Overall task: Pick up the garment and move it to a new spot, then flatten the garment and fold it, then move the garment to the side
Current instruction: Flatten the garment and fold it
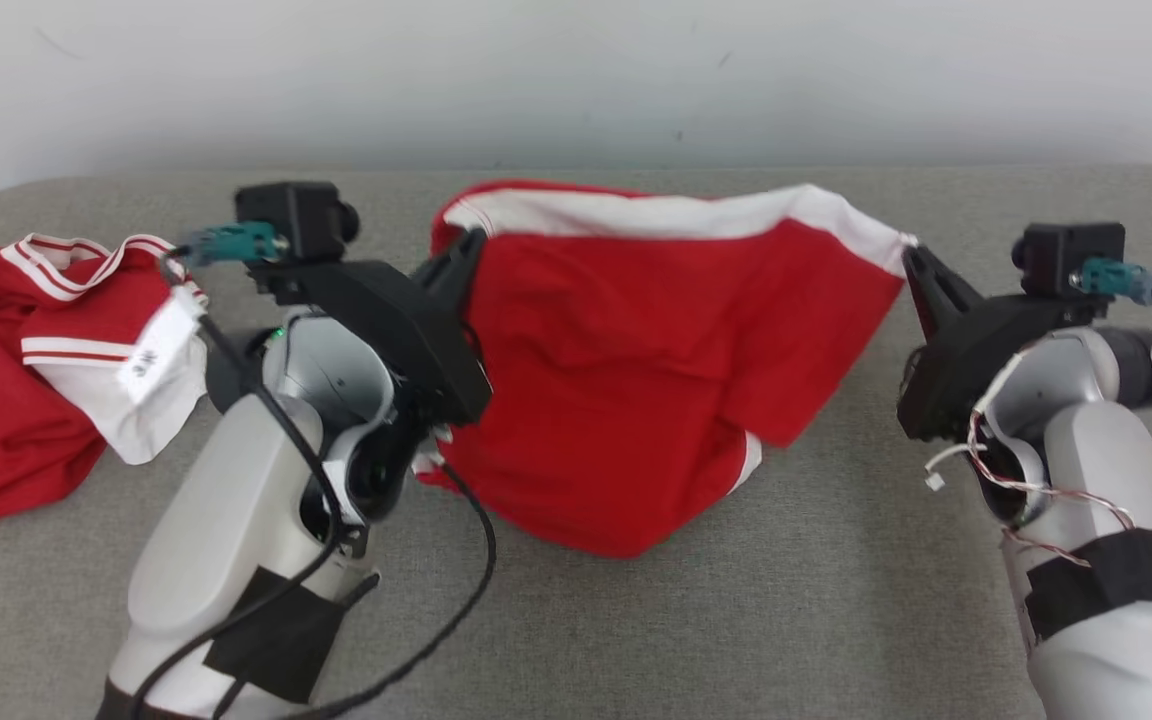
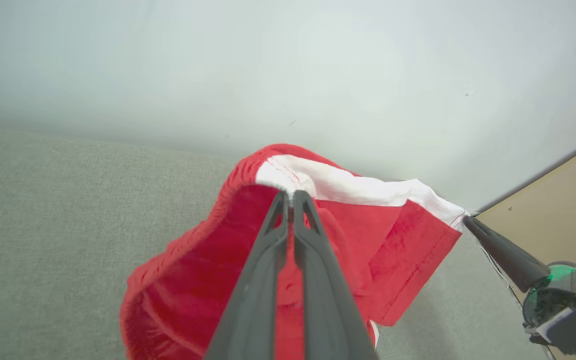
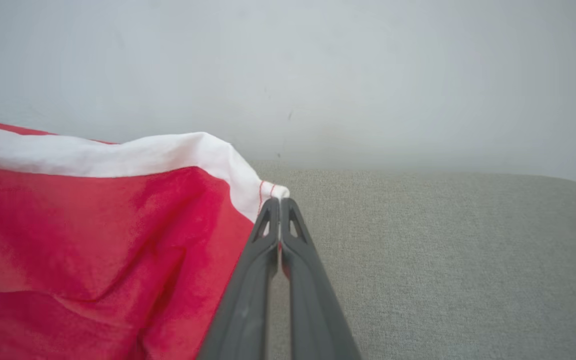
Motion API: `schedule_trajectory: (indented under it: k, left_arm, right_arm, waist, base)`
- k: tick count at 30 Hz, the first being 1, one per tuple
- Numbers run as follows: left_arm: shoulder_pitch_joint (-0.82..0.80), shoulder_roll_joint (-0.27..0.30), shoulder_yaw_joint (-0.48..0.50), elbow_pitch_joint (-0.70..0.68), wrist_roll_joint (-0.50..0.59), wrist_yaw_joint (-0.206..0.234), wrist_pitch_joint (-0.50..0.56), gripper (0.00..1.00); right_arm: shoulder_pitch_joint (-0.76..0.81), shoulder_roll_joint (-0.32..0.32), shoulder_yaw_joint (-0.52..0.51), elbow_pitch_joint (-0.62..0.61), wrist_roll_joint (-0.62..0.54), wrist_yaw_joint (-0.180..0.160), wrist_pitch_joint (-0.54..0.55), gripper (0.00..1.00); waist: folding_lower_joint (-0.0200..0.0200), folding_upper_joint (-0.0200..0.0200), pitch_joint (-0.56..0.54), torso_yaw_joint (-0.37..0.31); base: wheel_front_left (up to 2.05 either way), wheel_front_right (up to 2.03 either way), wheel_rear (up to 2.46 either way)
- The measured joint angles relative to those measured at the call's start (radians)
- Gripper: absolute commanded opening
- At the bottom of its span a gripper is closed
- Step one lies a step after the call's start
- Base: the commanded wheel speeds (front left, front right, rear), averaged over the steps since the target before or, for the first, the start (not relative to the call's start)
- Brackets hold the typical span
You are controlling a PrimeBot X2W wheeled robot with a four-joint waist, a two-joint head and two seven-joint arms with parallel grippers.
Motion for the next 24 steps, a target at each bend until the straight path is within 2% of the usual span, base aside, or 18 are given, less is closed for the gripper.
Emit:
schedule_trajectory:
  k: [5, 14, 19, 24]
  left_arm:
    - [-0.051, -0.004, 0.021, 0.032, -0.026, -0.023, -0.092, 0.0]
    - [-0.231, -0.008, 0.048, 0.126, -0.06, -0.049, -0.193, 0.0]
    - [-0.358, -0.009, 0.064, 0.187, -0.072, -0.07, -0.288, 0.0]
    - [-0.457, -0.008, 0.061, 0.261, -0.082, -0.11, -0.351, 0.0]
  right_arm:
    - [-0.068, -0.019, 0.065, -0.028, -0.008, 0.0, -0.052, 0.0]
    - [-0.285, -0.121, 0.163, 0.002, 0.047, 0.0, -0.117, 0.0]
    - [-0.43, -0.151, 0.195, 0.065, 0.061, 0.0, -0.208, 0.0]
    - [-0.569, -0.148, 0.254, 0.132, 0.034, 0.0, -0.331, 0.0]
  waist:
    - [0.0, 0.0, -0.002, -0.017]
    - [0.0, 0.0, 0.041, -0.03]
    - [0.0002, 0.0001, 0.091, -0.028]
    - [0.0002, 0.0001, 0.136, -0.037]
  base:
    - [0.0, 0.0, 0.0]
    - [0.0, 0.0, 0.0]
    - [0.0, 0.0, 0.0]
    - [0.0, 0.0, 0.0]
